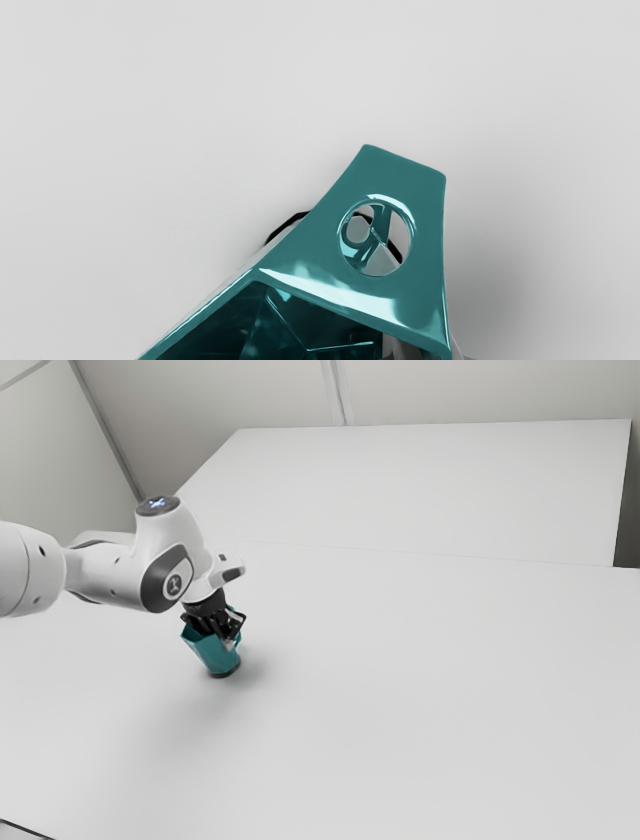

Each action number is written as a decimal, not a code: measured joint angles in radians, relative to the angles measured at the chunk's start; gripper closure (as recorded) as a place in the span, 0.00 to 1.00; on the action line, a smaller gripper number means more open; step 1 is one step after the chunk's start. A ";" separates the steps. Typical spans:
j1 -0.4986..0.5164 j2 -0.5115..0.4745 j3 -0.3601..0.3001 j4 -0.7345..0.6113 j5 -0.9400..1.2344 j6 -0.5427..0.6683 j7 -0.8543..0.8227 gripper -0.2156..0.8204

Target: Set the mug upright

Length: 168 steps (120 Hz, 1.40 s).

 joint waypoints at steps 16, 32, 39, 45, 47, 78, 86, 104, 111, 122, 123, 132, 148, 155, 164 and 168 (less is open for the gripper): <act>0.001 0.008 0.000 0.000 0.000 0.005 -0.018 0.97; 0.001 0.012 0.000 0.001 -0.004 0.007 -0.029 0.90; 0.001 0.014 0.000 0.004 -0.008 0.007 -0.030 0.82; 0.001 0.016 0.000 0.006 -0.010 0.008 -0.032 0.74; 0.001 0.017 0.000 0.007 -0.010 0.008 -0.032 0.71; 0.001 0.017 0.000 0.023 -0.013 0.007 -0.036 0.40; 0.000 0.010 0.000 0.027 -0.013 0.005 -0.037 0.35; -0.004 -0.033 -0.002 0.029 -0.014 -0.002 -0.040 0.29; -0.004 -0.053 -0.002 0.028 -0.014 -0.006 -0.041 0.28; -0.004 -0.103 -0.001 0.029 -0.014 -0.031 -0.043 0.26; -0.005 -0.107 -0.001 0.030 -0.014 -0.034 -0.043 0.26; -0.005 -0.165 -0.001 0.030 -0.015 -0.069 -0.044 0.25; 0.000 -0.228 -0.001 0.126 -0.016 -0.187 -0.043 0.24; 0.011 -0.213 -0.007 0.214 -0.016 -0.251 -0.040 0.24; 0.064 -0.163 -0.043 0.350 -0.017 -0.341 -0.034 0.23; 0.080 -0.130 -0.054 0.419 -0.018 -0.385 -0.031 0.23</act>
